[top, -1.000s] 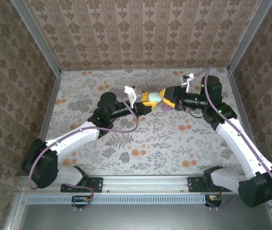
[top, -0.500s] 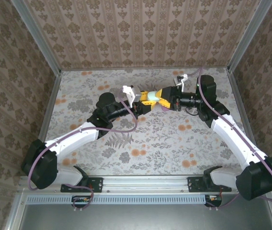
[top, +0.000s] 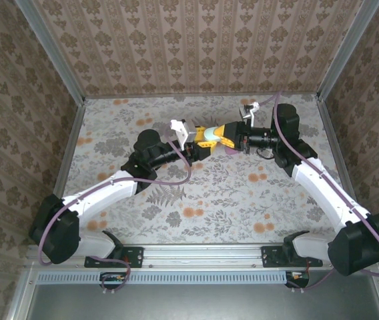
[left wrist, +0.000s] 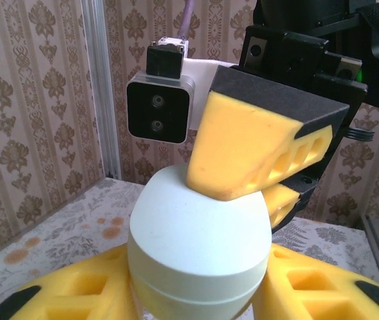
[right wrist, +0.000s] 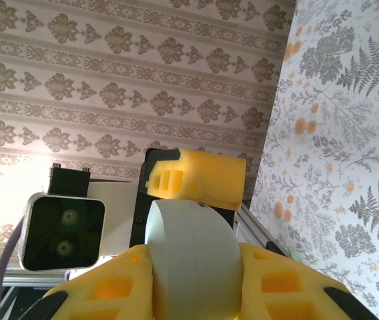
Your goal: Insert wireless bluetooth earbuds into charging case
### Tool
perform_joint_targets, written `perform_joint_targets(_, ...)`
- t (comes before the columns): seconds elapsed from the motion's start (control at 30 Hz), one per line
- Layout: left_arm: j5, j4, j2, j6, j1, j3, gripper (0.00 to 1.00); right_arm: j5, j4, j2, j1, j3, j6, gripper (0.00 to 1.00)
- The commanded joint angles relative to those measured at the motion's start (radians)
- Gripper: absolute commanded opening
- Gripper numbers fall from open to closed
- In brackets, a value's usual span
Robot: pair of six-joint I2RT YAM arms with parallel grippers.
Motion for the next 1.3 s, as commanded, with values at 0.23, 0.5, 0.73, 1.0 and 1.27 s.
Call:
perform_joint_targets(0.23, -0.112, -0.081, -0.105, 0.069, 0.014, -0.06, 0.82, 0.372, -0.118, -0.1, -0.001, -0.119, -0.186, 0.2)
perform_joint_targets(0.5, -0.19, -0.088, -0.151, 0.078, 0.015, -0.089, 0.86, 0.515, -0.095, 0.076, 0.001, -0.261, -0.169, 0.21)
perform_joint_targets(0.73, -0.246, -0.09, -0.168, 0.082, 0.016, -0.104, 0.86, 0.483, -0.034, 0.305, 0.008, -0.267, -0.176, 0.22)
perform_joint_targets(1.0, -0.268, -0.09, -0.173, 0.079, 0.017, -0.115, 0.86, 0.502, 0.024, 0.433, 0.031, -0.242, -0.179, 0.24)
perform_joint_targets(1.27, -0.281, -0.091, -0.167, 0.085, 0.017, -0.113, 0.87, 0.518, 0.044, 0.507, 0.048, -0.226, -0.227, 0.25)
